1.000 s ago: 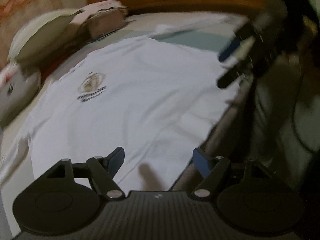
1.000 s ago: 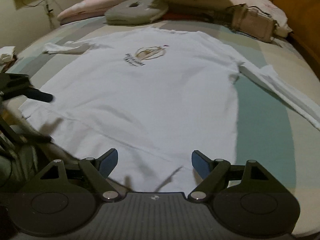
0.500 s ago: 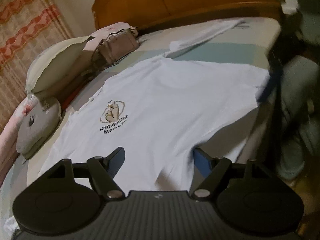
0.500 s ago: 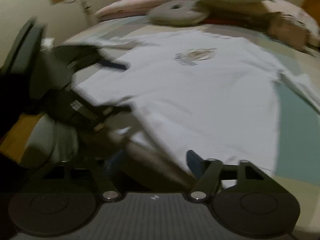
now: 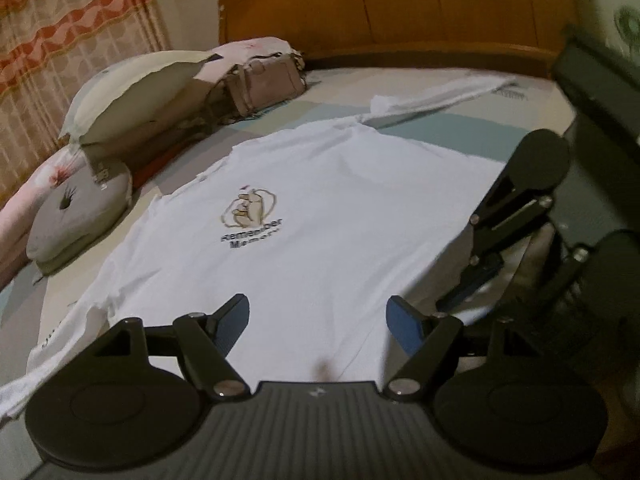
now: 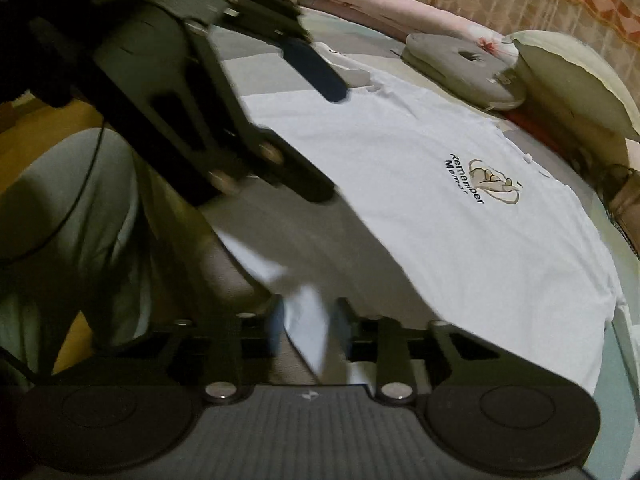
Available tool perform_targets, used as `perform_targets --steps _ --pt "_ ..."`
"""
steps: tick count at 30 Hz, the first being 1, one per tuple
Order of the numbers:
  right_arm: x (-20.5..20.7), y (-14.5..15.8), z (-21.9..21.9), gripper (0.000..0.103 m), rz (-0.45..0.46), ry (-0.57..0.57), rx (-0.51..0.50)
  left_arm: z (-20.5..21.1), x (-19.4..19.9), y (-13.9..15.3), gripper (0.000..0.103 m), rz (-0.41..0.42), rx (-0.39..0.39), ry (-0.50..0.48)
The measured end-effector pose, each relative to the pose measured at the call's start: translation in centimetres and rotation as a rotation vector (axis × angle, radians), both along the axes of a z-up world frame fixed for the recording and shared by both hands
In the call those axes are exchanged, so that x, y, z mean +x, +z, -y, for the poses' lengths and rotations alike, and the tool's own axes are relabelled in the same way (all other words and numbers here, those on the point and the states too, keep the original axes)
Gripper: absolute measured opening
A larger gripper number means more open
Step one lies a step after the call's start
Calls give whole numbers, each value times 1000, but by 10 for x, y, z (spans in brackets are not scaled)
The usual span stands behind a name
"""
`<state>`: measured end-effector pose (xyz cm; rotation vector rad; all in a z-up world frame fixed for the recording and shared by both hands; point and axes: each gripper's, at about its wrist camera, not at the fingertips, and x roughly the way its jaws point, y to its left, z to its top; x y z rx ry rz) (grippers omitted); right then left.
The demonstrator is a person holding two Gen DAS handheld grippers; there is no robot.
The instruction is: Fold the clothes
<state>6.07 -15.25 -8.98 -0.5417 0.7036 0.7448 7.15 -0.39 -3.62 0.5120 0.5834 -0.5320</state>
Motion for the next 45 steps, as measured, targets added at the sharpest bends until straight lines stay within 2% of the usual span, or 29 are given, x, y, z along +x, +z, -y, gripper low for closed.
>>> perform_targets --steps 2,6,9,12,14,16,19,20,23,26,28,31,32,34,36,37,38,42,44,45 --pt "3 0 -1 4 7 0 -16 -10 -2 5 76 -9 -23 16" --pt "3 4 1 4 -32 5 -4 -29 -7 13 76 -31 -68 61" --pt "3 12 8 3 -118 21 41 -37 -11 14 76 -36 -60 80" --pt "-3 8 13 3 -279 66 76 -42 -10 11 76 -48 -34 86" --pt "-15 5 9 3 -257 76 14 -44 -5 5 76 -54 -3 116" --pt "-17 16 13 4 -228 59 40 -46 2 -4 76 -86 17 142" --pt "-9 46 32 15 -184 -12 199 -50 13 -22 76 -160 45 174" --pt "-4 50 35 21 -147 -50 209 -51 16 -28 76 -185 55 184" --pt "14 45 34 26 -34 -176 150 -57 22 -40 77 -250 61 217" --pt "27 18 27 28 -68 -221 132 -69 18 -39 79 -292 28 251" --pt "28 4 25 30 -99 -229 130 -78 14 -38 84 -337 42 278" --pt "13 3 34 33 -126 -214 77 -93 9 -34 84 -410 77 320" --pt "9 7 38 35 -146 -209 50 -94 9 -31 83 -420 107 339" --pt "9 17 46 39 -167 -224 40 -90 9 -20 80 -372 125 325" --pt "12 28 52 51 -123 -260 81 -77 16 -9 82 -330 69 294" --pt "17 28 54 62 -112 -285 96 -69 20 -5 82 -311 38 279" --pt "24 24 55 64 -108 -315 106 -60 24 -1 82 -292 7 264" --pt "50 9 61 64 -107 -439 136 -27 39 -19 82 -275 -3 213" --pt "48 0 79 77 -148 -494 156 -30 41 -35 82 -327 -4 244" --pt "45 -1 90 80 -167 -516 167 -35 41 -41 86 -352 -3 268"
